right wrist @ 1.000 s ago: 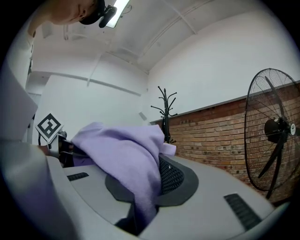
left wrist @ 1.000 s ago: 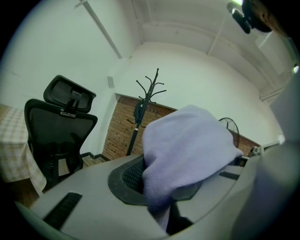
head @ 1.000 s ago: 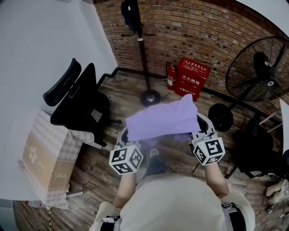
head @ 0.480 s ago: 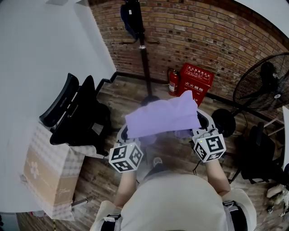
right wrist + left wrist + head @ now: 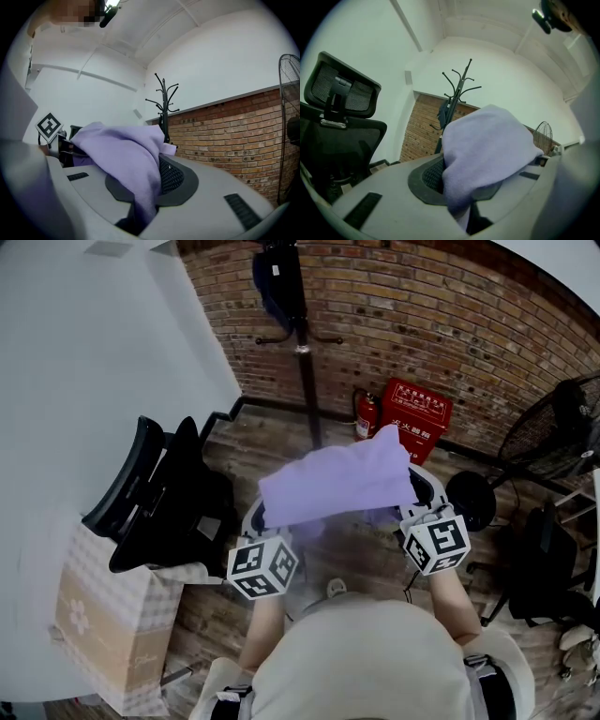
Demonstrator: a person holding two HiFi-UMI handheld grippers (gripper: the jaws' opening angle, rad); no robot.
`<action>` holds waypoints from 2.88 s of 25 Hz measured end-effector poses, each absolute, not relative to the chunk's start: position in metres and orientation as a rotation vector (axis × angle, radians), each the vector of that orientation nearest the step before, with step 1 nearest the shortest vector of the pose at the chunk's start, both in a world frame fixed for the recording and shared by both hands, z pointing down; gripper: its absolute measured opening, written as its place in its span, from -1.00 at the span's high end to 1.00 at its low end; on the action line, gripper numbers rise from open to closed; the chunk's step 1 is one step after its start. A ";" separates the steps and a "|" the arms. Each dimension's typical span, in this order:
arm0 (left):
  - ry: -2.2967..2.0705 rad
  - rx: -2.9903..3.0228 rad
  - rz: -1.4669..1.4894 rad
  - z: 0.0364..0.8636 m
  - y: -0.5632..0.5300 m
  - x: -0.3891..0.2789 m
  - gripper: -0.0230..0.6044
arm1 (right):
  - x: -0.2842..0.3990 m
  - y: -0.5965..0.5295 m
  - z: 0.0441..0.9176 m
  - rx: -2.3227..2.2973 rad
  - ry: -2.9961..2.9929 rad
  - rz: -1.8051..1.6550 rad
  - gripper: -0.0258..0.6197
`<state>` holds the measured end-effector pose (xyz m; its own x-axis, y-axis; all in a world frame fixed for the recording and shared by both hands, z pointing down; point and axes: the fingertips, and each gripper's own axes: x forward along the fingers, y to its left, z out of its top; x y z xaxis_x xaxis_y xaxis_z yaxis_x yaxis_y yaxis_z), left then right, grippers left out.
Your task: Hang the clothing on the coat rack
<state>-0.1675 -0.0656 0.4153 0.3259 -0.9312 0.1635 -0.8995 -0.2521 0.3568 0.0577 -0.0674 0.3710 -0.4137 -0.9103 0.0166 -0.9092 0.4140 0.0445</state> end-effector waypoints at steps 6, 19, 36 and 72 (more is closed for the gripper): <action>-1.606 2.244 -0.106 0.416 -0.100 -0.170 0.74 | 0.056 -0.097 0.371 1.706 -2.592 -0.068 0.78; -1.581 2.293 -0.093 0.408 -0.156 -0.161 0.74 | 0.064 -0.151 0.365 1.726 -2.578 -0.092 0.78; -1.662 2.291 -0.119 0.388 -0.298 -0.124 0.74 | 0.099 -0.311 0.338 1.667 -2.656 -0.182 0.78; -1.906 2.088 -0.068 0.410 -0.471 -0.128 0.74 | 0.082 -0.545 0.349 1.344 -2.773 -0.207 0.78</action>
